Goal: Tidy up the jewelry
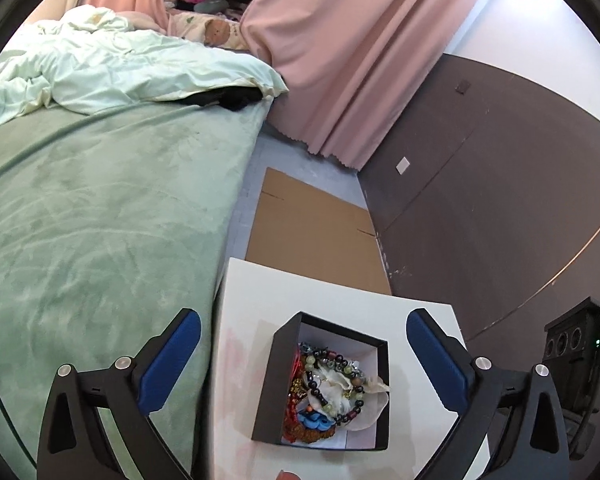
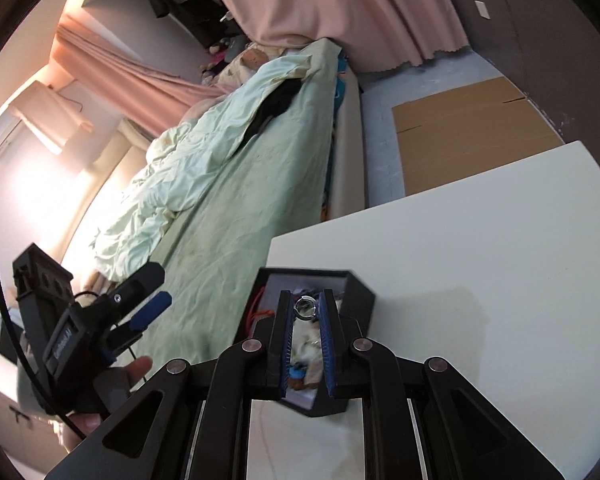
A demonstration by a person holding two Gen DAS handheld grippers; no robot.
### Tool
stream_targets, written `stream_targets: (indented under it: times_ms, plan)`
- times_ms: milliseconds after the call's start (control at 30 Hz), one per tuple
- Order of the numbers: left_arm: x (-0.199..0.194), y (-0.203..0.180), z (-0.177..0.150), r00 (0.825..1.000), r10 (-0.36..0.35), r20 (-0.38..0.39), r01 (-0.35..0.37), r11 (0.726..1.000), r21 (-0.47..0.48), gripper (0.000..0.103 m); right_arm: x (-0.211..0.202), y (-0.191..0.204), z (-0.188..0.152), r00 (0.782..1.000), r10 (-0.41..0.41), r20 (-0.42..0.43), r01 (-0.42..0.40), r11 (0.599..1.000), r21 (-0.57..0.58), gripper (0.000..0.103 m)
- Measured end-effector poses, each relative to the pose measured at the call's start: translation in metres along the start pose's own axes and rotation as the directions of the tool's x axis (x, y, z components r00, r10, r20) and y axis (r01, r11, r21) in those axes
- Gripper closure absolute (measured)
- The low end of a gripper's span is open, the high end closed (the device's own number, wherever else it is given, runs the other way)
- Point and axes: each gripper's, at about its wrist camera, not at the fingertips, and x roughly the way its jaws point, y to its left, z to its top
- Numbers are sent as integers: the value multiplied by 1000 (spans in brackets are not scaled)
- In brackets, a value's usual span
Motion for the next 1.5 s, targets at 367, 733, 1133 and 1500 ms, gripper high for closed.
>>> stream_targets:
  times_ms: [367, 733, 1133, 1500]
  plan:
    - [-39, 2, -1, 992, -64, 108, 62, 998, 27, 0, -6, 24, -12, 999, -30, 33, 32, 997, -72, 42]
    - [-58, -5, -7, 989, -90, 117, 83, 995, 63, 0, -56, 15, -23, 984, -121, 130, 127, 991, -39, 18]
    - [-68, -35, -36, 990, -98, 105, 76, 977, 198, 0, -111, 3, -31, 966, -154, 209, 154, 988, 19, 16]
    - [-79, -61, -58, 985, -82, 151, 31, 950, 311, 0, -140, -8, -44, 933, -248, 260, 235, 969, 79, 10]
